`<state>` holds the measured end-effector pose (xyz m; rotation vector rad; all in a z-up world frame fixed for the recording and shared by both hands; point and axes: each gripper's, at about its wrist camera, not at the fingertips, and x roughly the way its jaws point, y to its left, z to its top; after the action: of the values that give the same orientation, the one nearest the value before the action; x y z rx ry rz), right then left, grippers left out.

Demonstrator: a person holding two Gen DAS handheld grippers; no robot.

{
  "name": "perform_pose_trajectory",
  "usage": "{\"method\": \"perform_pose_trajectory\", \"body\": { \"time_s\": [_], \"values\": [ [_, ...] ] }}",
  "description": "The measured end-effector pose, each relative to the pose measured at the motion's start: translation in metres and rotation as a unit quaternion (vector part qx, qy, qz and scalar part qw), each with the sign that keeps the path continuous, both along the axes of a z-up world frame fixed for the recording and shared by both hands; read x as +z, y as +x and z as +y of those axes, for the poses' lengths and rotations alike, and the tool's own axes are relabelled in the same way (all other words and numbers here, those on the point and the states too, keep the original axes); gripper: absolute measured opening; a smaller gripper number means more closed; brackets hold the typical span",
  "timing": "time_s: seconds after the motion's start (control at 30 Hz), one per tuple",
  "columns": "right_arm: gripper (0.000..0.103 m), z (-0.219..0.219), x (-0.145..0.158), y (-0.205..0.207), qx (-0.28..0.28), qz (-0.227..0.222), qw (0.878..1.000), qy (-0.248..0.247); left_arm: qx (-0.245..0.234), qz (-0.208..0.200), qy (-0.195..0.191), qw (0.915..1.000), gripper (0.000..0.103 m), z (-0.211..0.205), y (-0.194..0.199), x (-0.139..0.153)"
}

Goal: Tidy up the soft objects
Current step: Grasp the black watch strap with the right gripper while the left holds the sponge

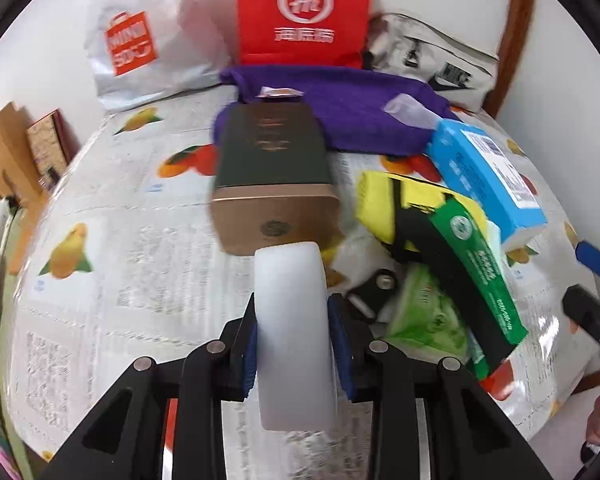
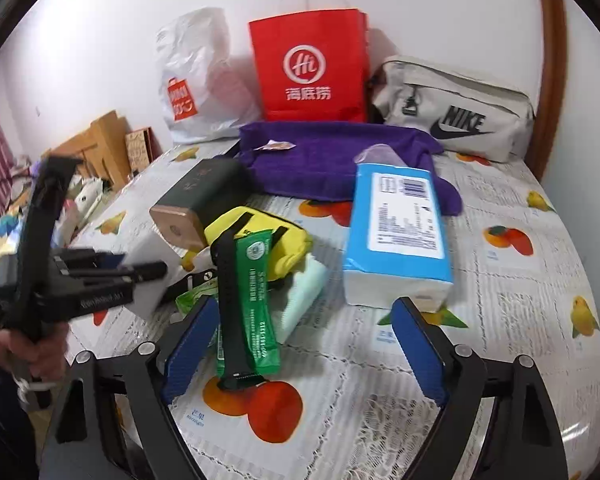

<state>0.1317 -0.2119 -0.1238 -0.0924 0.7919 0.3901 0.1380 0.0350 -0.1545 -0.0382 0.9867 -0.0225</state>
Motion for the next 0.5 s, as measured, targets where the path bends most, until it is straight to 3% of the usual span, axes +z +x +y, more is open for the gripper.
{"method": "perform_pose_trajectory", "body": {
  "time_s": [0.3,0.5],
  "values": [
    [0.048,0.052,-0.021,-0.001,0.076,-0.006,0.997,-0.031,0.038,0.003,-0.025,0.999,0.03,0.037,-0.004,-0.01],
    [0.035,0.074,-0.034,0.008,0.091,-0.004,0.993,-0.074,0.023,0.012,-0.049,0.9984,0.03,0.036,0.0,-0.023]
  ]
}}
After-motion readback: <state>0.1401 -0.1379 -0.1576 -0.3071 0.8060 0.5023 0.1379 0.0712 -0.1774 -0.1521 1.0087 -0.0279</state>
